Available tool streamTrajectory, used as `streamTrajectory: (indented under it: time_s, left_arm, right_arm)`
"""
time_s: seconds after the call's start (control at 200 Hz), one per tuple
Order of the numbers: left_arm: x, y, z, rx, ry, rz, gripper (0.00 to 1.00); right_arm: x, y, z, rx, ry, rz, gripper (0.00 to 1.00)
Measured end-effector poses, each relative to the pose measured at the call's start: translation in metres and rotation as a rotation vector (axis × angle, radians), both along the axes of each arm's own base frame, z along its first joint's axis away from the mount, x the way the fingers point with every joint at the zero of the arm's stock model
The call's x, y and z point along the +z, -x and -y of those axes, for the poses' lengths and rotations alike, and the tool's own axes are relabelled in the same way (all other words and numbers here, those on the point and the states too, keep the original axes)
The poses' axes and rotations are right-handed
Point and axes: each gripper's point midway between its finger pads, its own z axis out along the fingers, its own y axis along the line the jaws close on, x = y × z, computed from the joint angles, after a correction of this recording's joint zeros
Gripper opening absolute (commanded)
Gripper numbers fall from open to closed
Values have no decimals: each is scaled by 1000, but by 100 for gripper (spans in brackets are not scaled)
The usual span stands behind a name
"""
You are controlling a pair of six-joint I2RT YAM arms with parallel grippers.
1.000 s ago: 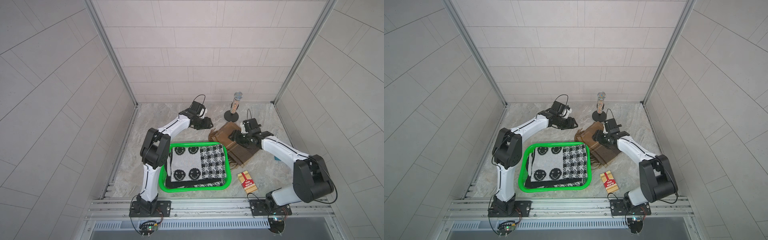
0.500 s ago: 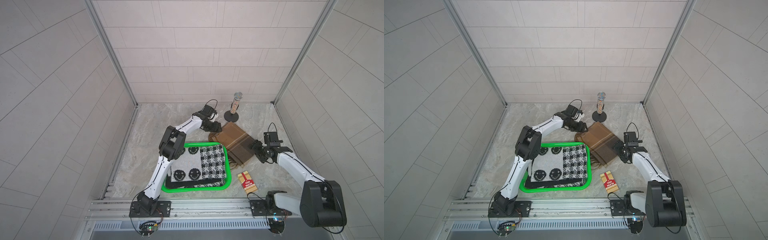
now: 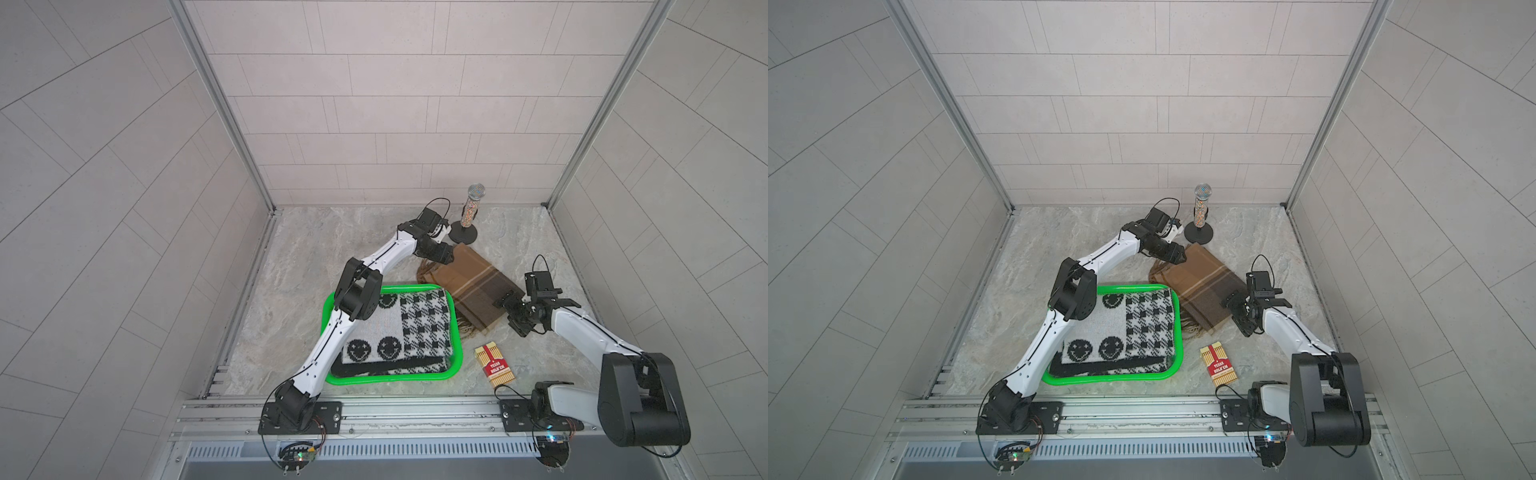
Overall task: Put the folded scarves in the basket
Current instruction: Pick up the scarf at the center of the board.
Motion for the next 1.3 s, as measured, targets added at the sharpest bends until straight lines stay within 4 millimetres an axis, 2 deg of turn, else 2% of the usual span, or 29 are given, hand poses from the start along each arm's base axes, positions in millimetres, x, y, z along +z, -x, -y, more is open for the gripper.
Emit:
streamTrajectory:
  time_s: [0.1,0.185,0.435,0.52,0.66,0.775,0.826,0.891,1.001,1.056,1.216,1.301]
  left_arm:
    - [-1,5,1,-18,-7,-2,67]
    - [-1,11,4,-31,-9,-11,64]
    - [-2,26,16,-48,11,-55,54]
    - [-3,30,18,-44,20,-75,47]
    - [-5,35,18,-19,31,-111,35]
    - [-5,37,18,12,43,-140,29]
    - [-5,37,19,21,49,-148,25]
    - [-5,37,20,38,56,-163,15]
    - [-3,37,22,62,75,-188,0]
    - [-1,37,23,73,82,-195,0]
    - [10,38,22,128,106,-219,0]
    - [23,39,23,158,128,-225,0]
  right_arm:
    - [-4,-2,-2,-5,-17,12,81]
    - [-3,-13,-4,-5,-44,50,80]
    - [-2,-44,-17,4,-144,141,65]
    - [-4,-47,-19,-4,-166,148,57]
    - [-6,-47,-21,-9,-182,151,49]
    - [-9,-47,-22,-9,-186,142,37]
    - [-11,-47,-24,-9,-190,134,28]
    - [-14,-48,-26,-10,-195,123,15]
    - [-16,-49,-29,-10,-204,114,4]
    - [-16,-50,-29,-17,-204,113,0]
    - [-10,-50,-27,-28,-187,114,0]
    - [-1,-52,-26,-29,-178,121,0]
